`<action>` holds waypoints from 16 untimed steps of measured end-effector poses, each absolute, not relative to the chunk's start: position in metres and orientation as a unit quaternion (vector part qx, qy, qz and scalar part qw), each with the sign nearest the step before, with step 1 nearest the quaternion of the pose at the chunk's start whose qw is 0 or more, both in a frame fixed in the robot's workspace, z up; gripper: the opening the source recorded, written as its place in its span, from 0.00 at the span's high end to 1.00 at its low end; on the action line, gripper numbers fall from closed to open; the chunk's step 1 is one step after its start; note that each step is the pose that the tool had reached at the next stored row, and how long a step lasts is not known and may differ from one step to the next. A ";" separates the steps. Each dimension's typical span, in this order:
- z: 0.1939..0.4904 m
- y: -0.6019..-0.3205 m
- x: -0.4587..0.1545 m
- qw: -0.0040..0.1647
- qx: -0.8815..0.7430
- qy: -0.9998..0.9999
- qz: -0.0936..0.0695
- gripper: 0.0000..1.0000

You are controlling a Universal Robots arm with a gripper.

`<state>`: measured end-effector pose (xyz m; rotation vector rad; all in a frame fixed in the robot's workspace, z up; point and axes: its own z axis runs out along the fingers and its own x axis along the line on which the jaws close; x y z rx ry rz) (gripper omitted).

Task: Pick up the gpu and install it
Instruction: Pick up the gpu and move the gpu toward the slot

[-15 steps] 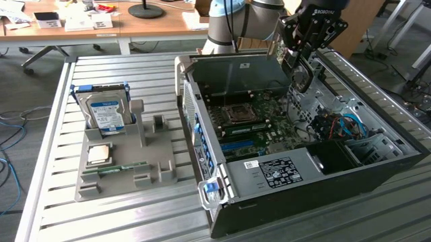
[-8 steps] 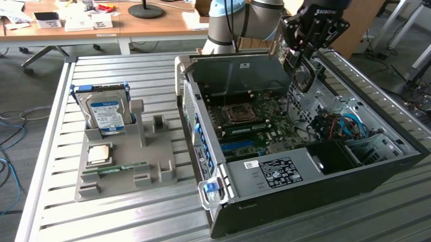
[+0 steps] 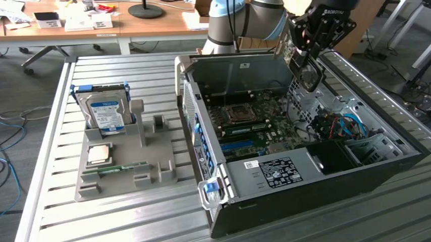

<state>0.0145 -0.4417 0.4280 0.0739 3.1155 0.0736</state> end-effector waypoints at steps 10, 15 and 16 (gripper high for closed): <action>0.428 -0.442 0.037 0.012 0.024 0.999 0.024 0.73; 0.428 -0.442 0.038 0.012 0.024 0.999 0.024 0.73; 0.428 -0.442 0.038 0.012 0.024 0.999 0.024 0.73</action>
